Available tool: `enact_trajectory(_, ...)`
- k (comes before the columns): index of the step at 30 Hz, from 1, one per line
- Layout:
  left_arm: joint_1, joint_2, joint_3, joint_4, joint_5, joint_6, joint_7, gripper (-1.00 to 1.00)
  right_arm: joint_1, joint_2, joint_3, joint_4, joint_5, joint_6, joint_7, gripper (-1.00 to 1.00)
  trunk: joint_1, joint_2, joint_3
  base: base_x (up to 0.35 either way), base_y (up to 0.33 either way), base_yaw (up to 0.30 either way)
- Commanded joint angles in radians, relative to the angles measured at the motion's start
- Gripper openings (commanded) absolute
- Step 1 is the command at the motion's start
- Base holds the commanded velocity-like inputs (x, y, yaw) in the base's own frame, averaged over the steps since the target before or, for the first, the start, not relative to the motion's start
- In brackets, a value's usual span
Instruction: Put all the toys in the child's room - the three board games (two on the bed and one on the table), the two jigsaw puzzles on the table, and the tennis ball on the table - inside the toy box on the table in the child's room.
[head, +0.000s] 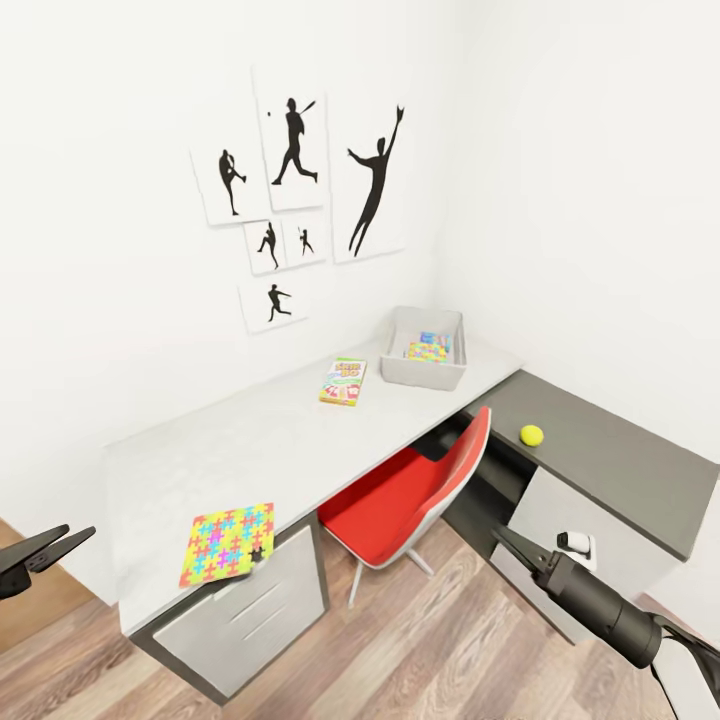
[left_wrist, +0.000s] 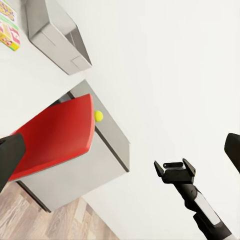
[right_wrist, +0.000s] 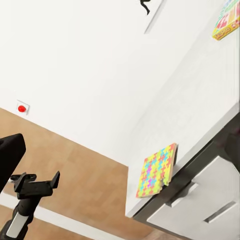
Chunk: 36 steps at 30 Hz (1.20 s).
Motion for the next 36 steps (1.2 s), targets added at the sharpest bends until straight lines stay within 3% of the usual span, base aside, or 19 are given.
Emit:
enact_trajectory(1,-0.001,0.0,0.0,0.0,-0.001,0.011,-0.004,1.0,-0.001,0.0,-0.001,0.0,-0.003,0.005,0.001,1.0,0.001,-0.002,-0.002,-0.026,-0.047,-0.044)
enact_trajectory(36,-0.001,-0.004,-0.002,-0.002,0.002,0.011,-0.004,1.0,-0.001,0.006,0.0,-0.001,0.004,0.004,0.001,1.0,0.001,-0.002,-0.001,-0.012,-0.12,-0.004)
